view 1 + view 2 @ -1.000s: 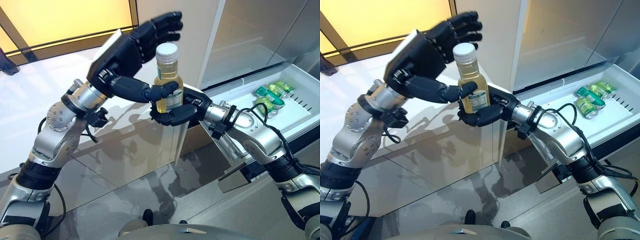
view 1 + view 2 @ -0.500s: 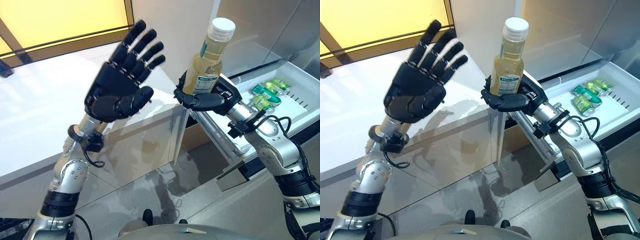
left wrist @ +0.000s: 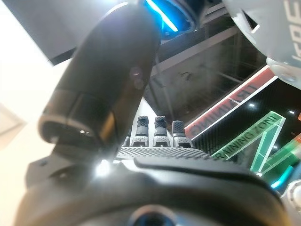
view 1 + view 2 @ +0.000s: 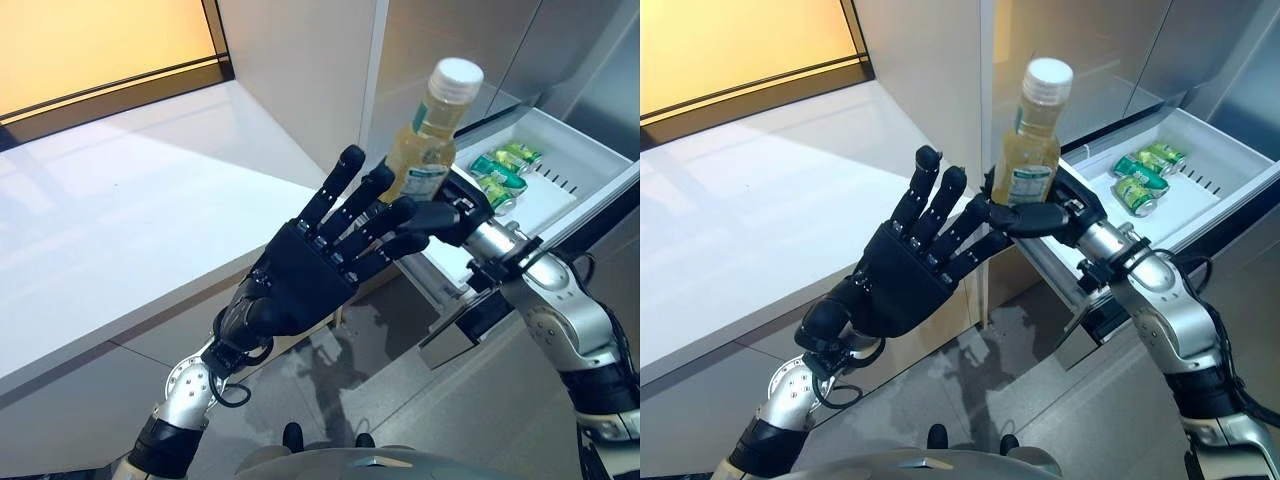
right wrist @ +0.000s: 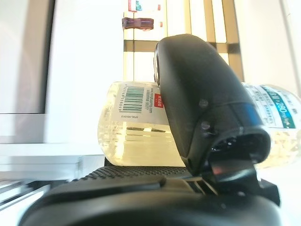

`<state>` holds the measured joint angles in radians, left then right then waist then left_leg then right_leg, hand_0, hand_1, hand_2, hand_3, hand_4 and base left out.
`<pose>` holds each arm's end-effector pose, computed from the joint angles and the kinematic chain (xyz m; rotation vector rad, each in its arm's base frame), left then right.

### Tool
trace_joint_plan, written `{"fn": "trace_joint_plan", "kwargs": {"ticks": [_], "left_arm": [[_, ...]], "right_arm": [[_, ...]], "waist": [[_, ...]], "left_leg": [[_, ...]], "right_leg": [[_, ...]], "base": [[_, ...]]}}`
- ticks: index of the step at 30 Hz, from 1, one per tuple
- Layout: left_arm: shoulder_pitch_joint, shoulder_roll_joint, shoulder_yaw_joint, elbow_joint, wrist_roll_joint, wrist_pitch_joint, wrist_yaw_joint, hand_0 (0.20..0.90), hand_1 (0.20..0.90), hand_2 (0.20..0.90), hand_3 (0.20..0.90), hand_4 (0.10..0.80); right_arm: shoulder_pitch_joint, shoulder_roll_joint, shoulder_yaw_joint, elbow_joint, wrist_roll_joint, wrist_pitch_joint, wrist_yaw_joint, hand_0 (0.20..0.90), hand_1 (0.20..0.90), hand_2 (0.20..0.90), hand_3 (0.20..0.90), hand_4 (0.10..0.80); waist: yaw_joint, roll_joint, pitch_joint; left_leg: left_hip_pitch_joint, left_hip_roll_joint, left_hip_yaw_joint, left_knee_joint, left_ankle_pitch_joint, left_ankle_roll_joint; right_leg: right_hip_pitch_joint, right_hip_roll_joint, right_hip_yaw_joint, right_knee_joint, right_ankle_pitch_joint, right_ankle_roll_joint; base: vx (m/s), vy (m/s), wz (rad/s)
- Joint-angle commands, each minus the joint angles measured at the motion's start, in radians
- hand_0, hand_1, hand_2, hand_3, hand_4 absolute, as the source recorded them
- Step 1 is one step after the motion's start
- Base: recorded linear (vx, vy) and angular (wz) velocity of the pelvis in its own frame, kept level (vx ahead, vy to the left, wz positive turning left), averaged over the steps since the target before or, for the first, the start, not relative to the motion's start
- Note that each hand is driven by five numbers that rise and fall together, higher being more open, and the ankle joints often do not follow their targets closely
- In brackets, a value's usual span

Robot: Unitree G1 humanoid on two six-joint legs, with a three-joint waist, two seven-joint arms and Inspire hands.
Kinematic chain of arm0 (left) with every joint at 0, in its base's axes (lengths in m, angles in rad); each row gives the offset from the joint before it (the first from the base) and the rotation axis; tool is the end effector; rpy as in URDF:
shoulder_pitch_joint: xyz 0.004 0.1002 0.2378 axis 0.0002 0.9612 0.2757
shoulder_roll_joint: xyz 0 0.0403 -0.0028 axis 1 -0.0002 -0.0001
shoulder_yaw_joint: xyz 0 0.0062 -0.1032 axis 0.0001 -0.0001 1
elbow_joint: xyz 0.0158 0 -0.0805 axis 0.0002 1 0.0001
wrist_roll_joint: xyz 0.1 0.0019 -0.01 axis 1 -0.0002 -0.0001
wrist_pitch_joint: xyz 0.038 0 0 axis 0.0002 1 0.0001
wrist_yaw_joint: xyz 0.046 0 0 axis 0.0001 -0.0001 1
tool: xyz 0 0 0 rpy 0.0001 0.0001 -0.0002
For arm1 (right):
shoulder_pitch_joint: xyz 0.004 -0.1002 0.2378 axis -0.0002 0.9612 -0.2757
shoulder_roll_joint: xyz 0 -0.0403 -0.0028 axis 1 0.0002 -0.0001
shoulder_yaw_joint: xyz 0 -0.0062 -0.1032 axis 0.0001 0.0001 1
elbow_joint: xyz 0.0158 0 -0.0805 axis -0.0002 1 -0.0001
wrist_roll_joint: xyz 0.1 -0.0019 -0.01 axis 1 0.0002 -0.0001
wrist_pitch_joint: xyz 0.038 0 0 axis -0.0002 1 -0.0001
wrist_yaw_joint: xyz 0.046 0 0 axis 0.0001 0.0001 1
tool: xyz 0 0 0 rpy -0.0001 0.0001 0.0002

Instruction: Put drinks into fridge and close the fridge

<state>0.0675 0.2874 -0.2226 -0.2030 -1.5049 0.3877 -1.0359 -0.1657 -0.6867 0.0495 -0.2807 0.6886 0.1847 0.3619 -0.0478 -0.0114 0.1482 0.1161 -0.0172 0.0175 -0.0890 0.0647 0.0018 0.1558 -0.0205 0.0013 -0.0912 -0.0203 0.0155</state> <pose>0.1787 0.1389 0.0568 -1.3452 -0.2292 -1.3818 0.2226 -0.2199 0.1486 -0.0575 -0.1549 0.6213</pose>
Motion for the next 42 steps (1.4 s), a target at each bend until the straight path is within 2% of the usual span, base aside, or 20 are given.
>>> {"fn": "trace_joint_plan", "kwargs": {"ticks": [1,5,7,9,14,19,21,22,26,28,33,42], "left_arm": [[0.046,-0.050,0.027,0.155,0.018,0.049,-0.049,0.900,0.900,0.900,0.900,0.800],[0.108,-0.093,0.048,0.355,0.196,0.057,-0.111,0.900,0.900,0.900,0.900,0.800],[0.136,-0.110,0.061,0.489,0.297,0.022,-0.131,0.900,0.900,0.900,0.900,0.800],[0.145,-0.114,0.068,0.548,0.330,-0.010,-0.135,0.900,0.900,0.900,0.900,0.800],[0.157,-0.100,0.087,0.699,0.486,-0.106,-0.029,0.900,0.900,0.900,0.900,0.800],[0.157,-0.034,0.063,0.811,0.668,-0.272,0.257,0.900,0.900,0.900,0.900,0.800],[0.148,-0.022,0.062,0.821,0.701,-0.288,0.326,0.900,0.900,0.900,0.900,0.800],[0.139,-0.014,0.058,0.837,0.683,-0.297,0.399,0.900,0.900,0.900,0.900,0.800],[0.126,-0.007,0.065,0.943,0.831,-0.468,0.607,0.900,0.900,0.900,0.900,0.800],[0.115,-0.015,0.102,1.000,0.875,-0.496,0.712,0.900,0.900,0.900,0.900,0.800],[0.092,-0.009,0.166,1.190,1.010,-0.612,0.822,0.900,0.900,0.900,0.900,0.800],[0.128,0.017,0.178,1.253,1.099,-0.573,0.906,0.900,0.900,0.900,0.900,0.800]], "right_arm": [[-0.066,0.007,-0.180,-0.157,0.157,-0.077,0.077,0.300,0.300,0.300,0.200,0.100],[-0.027,-0.032,-0.221,-0.174,0.190,-0.051,0.095,0.300,0.300,0.300,0.200,0.100],[-0.001,-0.062,-0.252,-0.176,0.218,-0.061,0.097,0.300,0.300,0.300,0.200,0.100],[0.007,-0.074,-0.264,-0.176,0.229,-0.068,0.094,0.300,0.300,0.300,0.200,0.100],[0.053,-0.115,-0.341,-0.173,0.256,-0.084,0.086,0.300,0.300,0.300,0.200,0.100],[0.116,-0.165,-0.436,-0.133,0.199,-0.157,0.049,0.300,0.300,0.300,0.200,0.100],[0.119,-0.171,-0.446,-0.124,0.164,-0.177,0.041,0.300,0.300,0.300,0.200,0.100],[0.109,-0.185,-0.447,-0.113,0.170,-0.178,0.039,0.300,0.300,0.300,0.200,0.100],[0.041,-0.227,-0.406,-0.072,0.110,-0.182,0.016,0.300,0.300,0.300,0.200,0.100],[0.005,-0.253,-0.381,-0.054,0.080,-0.166,0.010,0.300,0.300,0.300,0.200,0.100],[-0.110,-0.299,-0.288,0.035,0.007,-0.115,0.017,0.300,0.300,0.300,0.200,0.100],[-0.294,-0.341,-0.108,0.257,-0.111,-0.058,0.038,0.300,0.300,0.300,0.200,0.100]], "waist": [[-0.006,-0.046,-0.112],[-0.012,-0.055,-0.110],[-0.021,-0.062,-0.109],[-0.026,-0.064,-0.110],[-0.046,-0.068,-0.109],[-0.063,-0.068,-0.106],[-0.064,-0.068,-0.105],[-0.064,-0.070,-0.105],[-0.047,-0.083,-0.103],[-0.032,-0.093,-0.102],[0.007,-0.119,-0.104],[0.077,-0.165,-0.086]], "left_leg": [[0.029,-0.034,-0.022,0.002,-0.126,0.017],[0.023,-0.031,-0.008,0.002,-0.123,0.015],[0.019,-0.028,0.006,0.002,-0.122,0.015],[0.017,-0.027,0.014,0.002,-0.123,0.014],[0.018,-0.023,0.036,0.002,-0.130,0.014],[0.008,-0.019,0.057,0.002,-0.126,0.017],[0.008,-0.018,0.060,0.002,-0.127,0.017],[0.006,-0.019,0.062,0.002,-0.125,0.018],[0.001,-0.020,0.058,0.002,-0.121,0.017],[-0.003,-0.020,0.054,0.002,-0.119,0.017],[-0.014,-0.020,0.039,0.002,-0.110,0.010],[-0.029,-0.015,-0.003,0.004,-0.104,0.007]], "right_leg": [[-0.060,0.008,-0.017,0.030,0.046,0.047],[-0.068,0.009,-0.010,0.033,0.049,0.051],[-0.073,0.012,-0.002,0.032,0.053,0.053],[-0.077,0.014,0.002,0.032,0.055,0.055],[-0.079,0.022,0.021,0.027,0.056,0.061],[-0.096,0.029,0.035,0.031,0.060,0.066],[-0.097,0.031,0.036,0.032,0.058,0.067],[-0.097,0.032,0.036,0.030,0.061,0.068],[-0.098,0.032,0.024,0.025,0.063,0.069],[-0.096,0.031,0.014,0.020,0.064,0.069],[-0.093,0.027,-0.015,0.014,0.063,0.069],[-0.088,0.030,-0.055,0.011,0.060,0.066]], "base": [[-0.013,-0.014,-0.26],[-0.020,-0.011,-0.15],[-0.017,-0.007,-0.09],[-0.009,0.001,-0.15],[0.016,0.017,-0.10],[-0.002,0.033,-0.12],[0.009,0.027,-0.14],[0.019,0.020,-0.18],[0.010,0.007,-0.06],[0.000,0.000,0.00],[0.050,-0.013,0.03],[0.067,-0.046,0.17]]}}
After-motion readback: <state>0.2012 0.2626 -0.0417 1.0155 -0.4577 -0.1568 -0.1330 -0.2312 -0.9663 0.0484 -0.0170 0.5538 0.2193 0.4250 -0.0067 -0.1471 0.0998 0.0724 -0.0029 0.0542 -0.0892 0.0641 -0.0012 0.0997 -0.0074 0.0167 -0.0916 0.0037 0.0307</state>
